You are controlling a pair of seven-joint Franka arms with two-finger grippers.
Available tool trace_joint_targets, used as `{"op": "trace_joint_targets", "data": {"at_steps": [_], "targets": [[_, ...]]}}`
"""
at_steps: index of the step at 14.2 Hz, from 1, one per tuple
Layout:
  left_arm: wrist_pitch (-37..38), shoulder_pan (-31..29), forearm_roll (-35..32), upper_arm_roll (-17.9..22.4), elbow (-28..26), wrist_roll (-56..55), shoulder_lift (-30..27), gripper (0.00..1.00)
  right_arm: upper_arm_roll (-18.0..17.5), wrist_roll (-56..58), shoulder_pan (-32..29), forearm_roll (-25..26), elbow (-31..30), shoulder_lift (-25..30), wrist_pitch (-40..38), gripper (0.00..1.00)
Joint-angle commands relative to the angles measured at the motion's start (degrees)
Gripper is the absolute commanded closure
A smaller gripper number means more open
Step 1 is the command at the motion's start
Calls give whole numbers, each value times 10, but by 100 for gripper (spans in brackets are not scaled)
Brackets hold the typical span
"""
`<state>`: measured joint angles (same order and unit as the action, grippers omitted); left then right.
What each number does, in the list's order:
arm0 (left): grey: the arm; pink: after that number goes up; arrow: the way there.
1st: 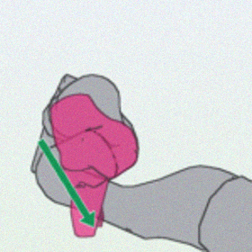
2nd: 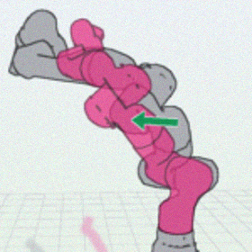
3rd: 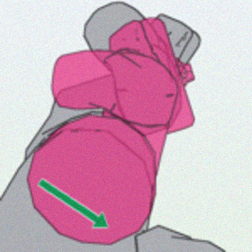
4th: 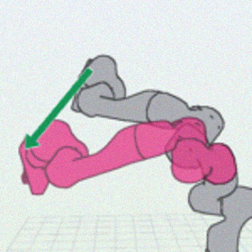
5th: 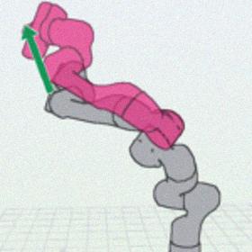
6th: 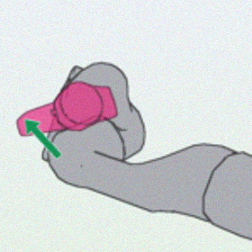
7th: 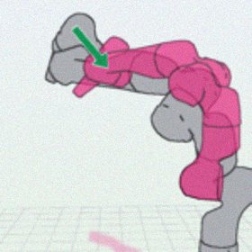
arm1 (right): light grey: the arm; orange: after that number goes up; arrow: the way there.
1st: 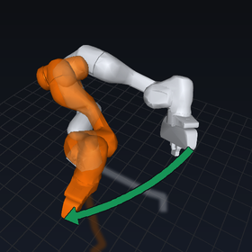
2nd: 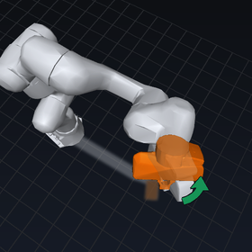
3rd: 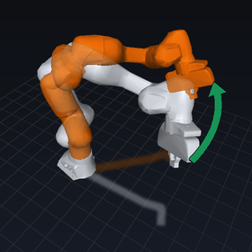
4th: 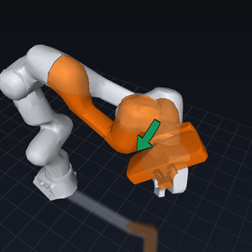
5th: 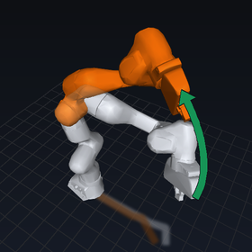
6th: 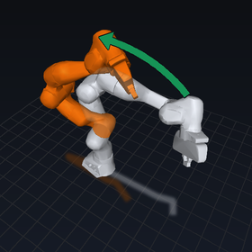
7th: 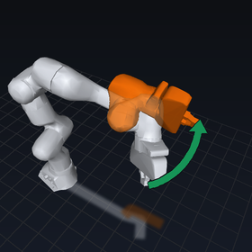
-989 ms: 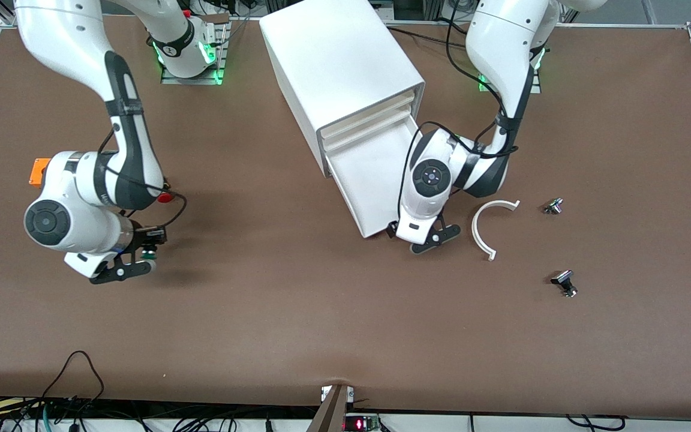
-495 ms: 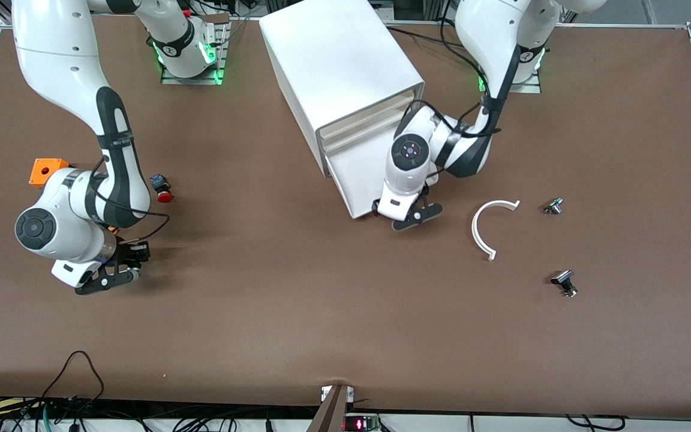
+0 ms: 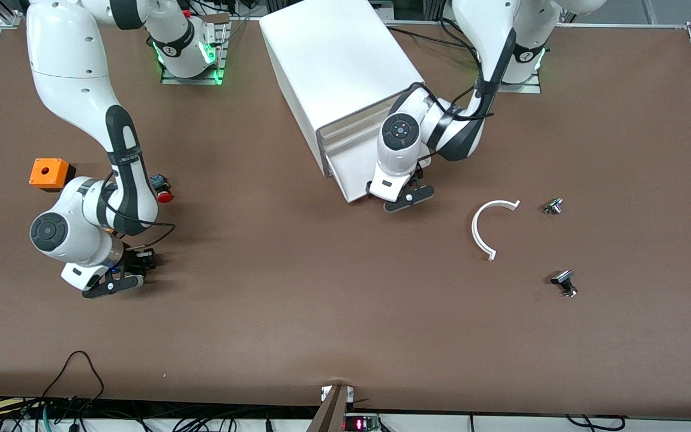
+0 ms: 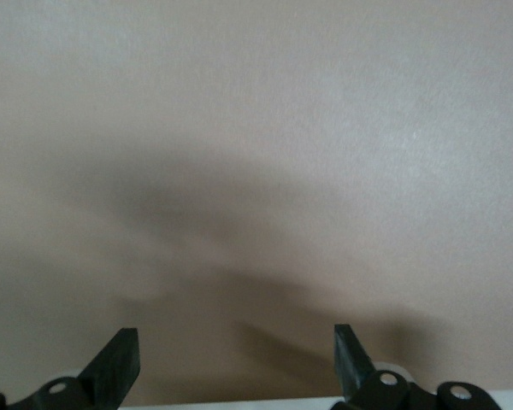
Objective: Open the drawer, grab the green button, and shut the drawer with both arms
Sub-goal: 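Place the green button on the table with the right gripper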
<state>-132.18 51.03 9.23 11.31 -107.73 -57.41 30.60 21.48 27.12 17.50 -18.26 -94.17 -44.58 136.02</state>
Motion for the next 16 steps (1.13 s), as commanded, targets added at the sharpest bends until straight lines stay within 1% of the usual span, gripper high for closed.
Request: {"op": "trace_joint_targets", "data": {"at_steps": [1, 3, 4, 5, 9, 14, 16], "targets": [[0, 27, -14, 2, -23, -31, -15, 0, -5, 11, 2, -17, 0, 22, -20, 1], [-1, 31, -13, -9, -30, -35, -16, 0, -6, 7, 3, -16, 4, 51, -71, 1], [-1, 31, -13, -18, -31, -38, -16, 0, -5, 8, 9, -16, 4, 68, -84, 1], [-1, 31, -13, -25, -30, -44, -16, 0, -3, 9, 12, -14, 2, 88, -96, 1], [-1, 32, -13, -51, -31, -56, -17, 0, 1, 7, 17, -1, 0, 183, -191, 1], [1, 31, -13, -80, -35, -64, -18, 0, 4, -6, 17, 68, 0, 308, -318, 0], [4, 32, -13, -87, -35, -66, -17, 0, 0, -7, 17, 111, 0, 343, -345, 0]]}}
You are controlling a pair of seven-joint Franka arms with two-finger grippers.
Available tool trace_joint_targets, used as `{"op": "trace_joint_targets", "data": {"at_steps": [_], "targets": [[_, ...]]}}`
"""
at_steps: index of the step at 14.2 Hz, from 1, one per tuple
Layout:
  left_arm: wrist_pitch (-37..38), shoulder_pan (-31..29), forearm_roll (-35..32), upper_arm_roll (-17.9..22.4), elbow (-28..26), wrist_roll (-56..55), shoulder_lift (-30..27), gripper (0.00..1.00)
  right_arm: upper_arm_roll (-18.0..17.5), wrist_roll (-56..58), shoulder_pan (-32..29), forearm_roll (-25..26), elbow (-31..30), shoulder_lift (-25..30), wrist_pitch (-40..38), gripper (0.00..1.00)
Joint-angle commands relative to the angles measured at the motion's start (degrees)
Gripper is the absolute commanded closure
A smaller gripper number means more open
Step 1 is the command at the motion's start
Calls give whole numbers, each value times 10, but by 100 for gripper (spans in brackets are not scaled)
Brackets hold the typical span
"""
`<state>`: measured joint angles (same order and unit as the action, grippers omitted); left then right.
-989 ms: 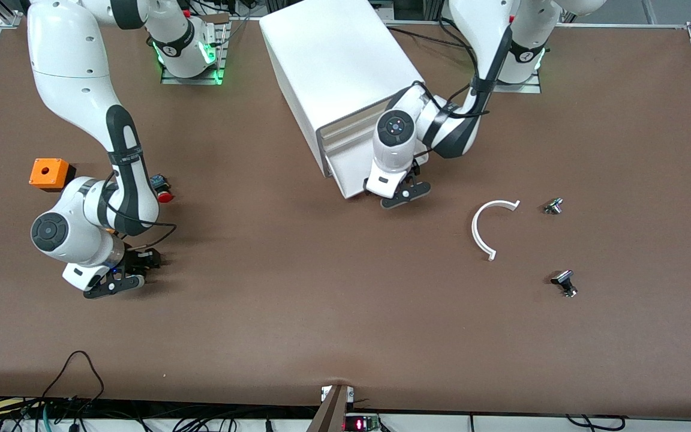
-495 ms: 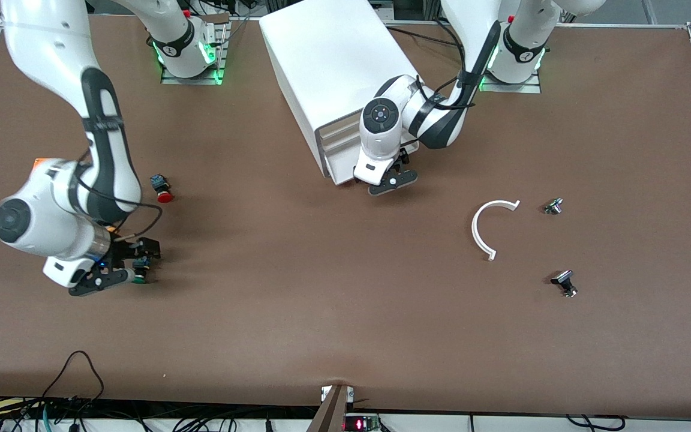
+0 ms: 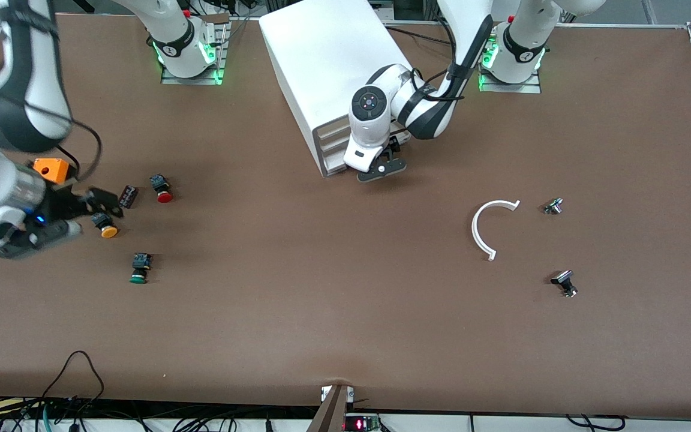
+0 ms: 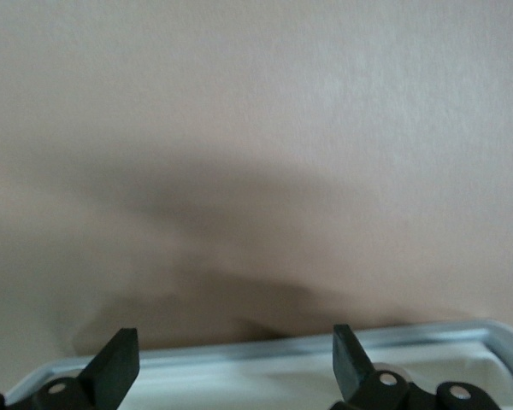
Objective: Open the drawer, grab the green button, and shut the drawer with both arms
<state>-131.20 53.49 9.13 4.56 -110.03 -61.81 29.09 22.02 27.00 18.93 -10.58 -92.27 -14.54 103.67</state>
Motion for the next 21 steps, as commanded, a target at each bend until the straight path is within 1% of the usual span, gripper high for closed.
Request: {"op": "trace_joint_targets", "data": {"at_steps": [1, 4, 6, 7, 10, 11, 13, 15, 18, 21], "targets": [[-6, 7, -12, -20, -17, -22, -3, 0, -7, -5, 2, 44, -19, 55, -36, 0], [7, 6, -12, -29, -19, -22, -7, 0, -10, -5, 6, 49, -19, 80, -64, 0], [8, 0, -12, -26, -14, -21, -7, 0, -28, -5, -3, 66, -18, 92, -76, 0], [7, -7, -12, -21, -10, -20, -8, 0, -37, -5, -19, 67, -18, 98, -84, 0], [13, -71, -21, -16, 25, -15, -10, 0, -117, -4, -98, 79, -16, 111, -101, 0], [14, -96, -45, -16, 27, -14, -17, 0, -142, -5, -125, 79, -17, 117, -104, 0], [16, -145, -72, -16, 27, -12, -40, 0, -173, -4, -158, 79, -17, 123, -110, 0], [26, -183, -101, -16, 27, -7, -61, 0, -175, -4, -159, 85, -15, 123, -110, 0], [66, -234, -136, -16, 27, 20, -96, 0, -176, -25, -156, 87, -13, 122, -110, 0], [119, -299, -137, -17, 28, 128, -140, 0, -178, -61, -152, 87, -13, 123, -111, 0]]}}
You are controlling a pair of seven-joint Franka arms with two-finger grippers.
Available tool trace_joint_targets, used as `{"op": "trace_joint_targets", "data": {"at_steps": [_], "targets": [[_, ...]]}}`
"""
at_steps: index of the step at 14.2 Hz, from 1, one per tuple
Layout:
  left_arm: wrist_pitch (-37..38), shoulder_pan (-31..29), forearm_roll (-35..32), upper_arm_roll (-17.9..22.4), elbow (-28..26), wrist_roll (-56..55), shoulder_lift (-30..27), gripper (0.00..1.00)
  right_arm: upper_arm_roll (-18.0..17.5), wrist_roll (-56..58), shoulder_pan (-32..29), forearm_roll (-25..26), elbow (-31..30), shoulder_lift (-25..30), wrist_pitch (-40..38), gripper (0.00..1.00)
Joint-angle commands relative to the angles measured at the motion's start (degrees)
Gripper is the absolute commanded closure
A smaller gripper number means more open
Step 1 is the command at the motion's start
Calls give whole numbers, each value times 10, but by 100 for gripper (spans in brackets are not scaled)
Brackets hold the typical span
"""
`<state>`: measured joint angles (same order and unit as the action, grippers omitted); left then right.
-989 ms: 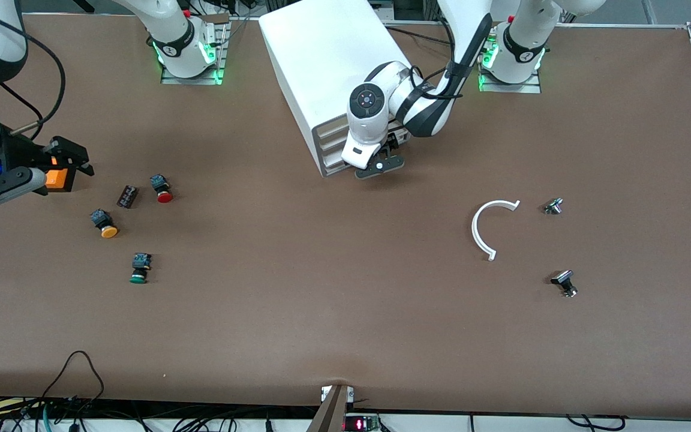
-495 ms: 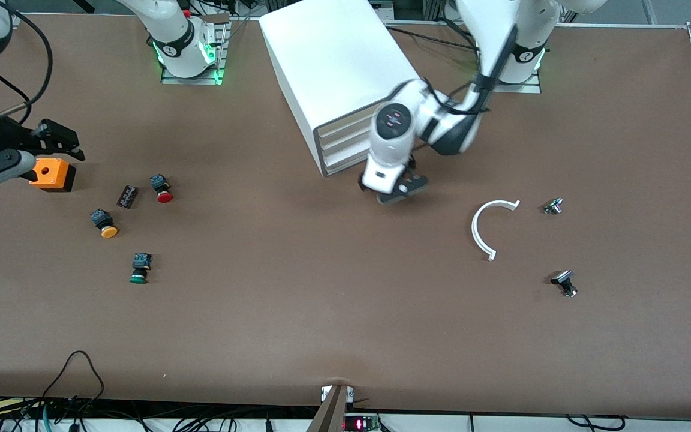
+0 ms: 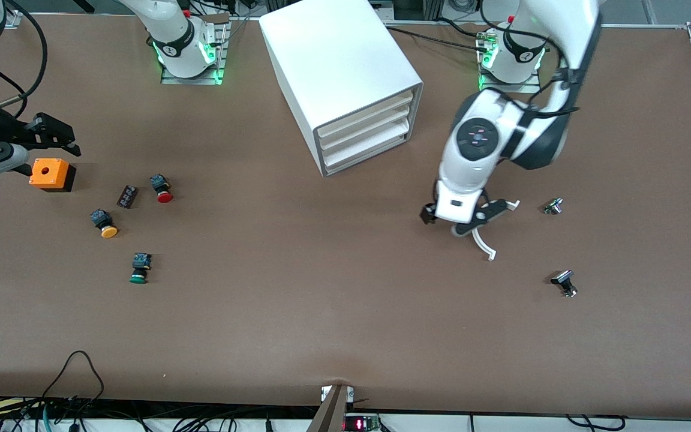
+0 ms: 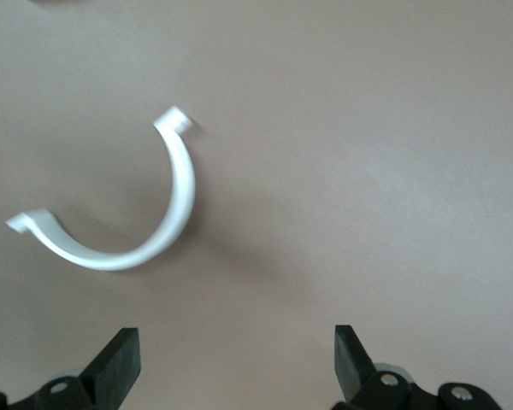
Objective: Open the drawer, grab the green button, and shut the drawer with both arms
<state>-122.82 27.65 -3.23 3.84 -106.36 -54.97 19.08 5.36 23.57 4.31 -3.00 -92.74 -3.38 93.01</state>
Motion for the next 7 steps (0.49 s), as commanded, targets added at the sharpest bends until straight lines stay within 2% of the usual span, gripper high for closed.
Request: {"op": "trace_joint_targets", "data": {"at_steps": [1, 4, 7], "targets": [[54, -62, -13, -9, -9, 96, -55, 0, -13, -52, 2, 12, -8, 11, -6, 0], [126, -129, -8, -12, 9, 223, -95, 0, -13, -59, 4, 12, -2, 9, -6, 0], [241, -184, -5, -12, 89, 362, -101, 0, -13, -65, 4, 12, 0, 8, -4, 0]]}}
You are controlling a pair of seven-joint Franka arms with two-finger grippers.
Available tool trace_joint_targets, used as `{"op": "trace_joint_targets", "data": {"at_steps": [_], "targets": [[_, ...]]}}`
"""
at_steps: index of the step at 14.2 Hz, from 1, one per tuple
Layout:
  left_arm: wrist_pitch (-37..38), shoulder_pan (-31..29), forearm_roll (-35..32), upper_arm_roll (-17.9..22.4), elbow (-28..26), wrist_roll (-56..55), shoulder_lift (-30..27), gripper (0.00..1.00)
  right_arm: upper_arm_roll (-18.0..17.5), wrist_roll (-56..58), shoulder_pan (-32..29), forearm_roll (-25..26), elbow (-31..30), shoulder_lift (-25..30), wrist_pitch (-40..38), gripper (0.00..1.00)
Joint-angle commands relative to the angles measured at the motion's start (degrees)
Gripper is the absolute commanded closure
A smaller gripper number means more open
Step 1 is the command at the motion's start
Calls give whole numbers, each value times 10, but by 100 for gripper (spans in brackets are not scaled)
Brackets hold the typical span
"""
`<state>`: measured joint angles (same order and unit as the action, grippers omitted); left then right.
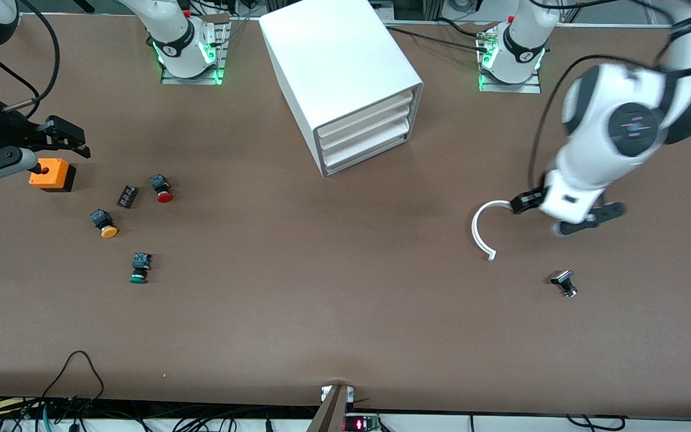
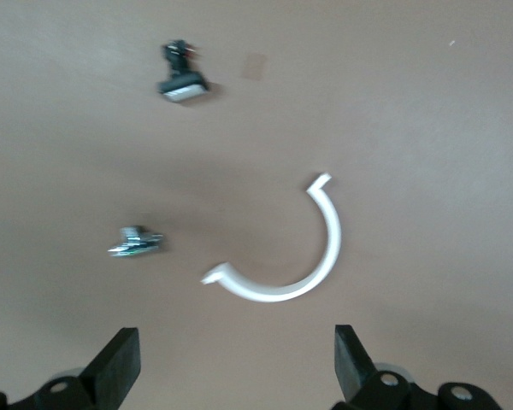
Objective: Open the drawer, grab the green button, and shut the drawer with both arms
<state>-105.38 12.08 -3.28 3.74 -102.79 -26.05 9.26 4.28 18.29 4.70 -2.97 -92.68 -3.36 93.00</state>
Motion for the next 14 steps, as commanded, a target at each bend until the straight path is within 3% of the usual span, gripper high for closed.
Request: {"op": "trace_joint_targets", "data": {"at_steps": [1, 6, 8, 10, 14], "targets": [[89, -40, -3, -12, 76, 99, -3, 0, -2, -12, 1, 13, 1, 7, -1, 0], [177, -87, 48, -16, 158, 233, -20, 0, -2, -10, 0, 17, 44, -23, -5, 0], [179, -108, 61, -49, 159, 243, -40, 0, 0, -11, -1, 19, 47, -24, -4, 0], [183, -133, 56, -86, 160, 245, -46, 0, -3, -13, 2, 60, 46, -24, -1, 0], [188, -133, 54, -87, 166, 255, -46, 0, -3, -15, 8, 62, 47, -25, 2, 0]]}}
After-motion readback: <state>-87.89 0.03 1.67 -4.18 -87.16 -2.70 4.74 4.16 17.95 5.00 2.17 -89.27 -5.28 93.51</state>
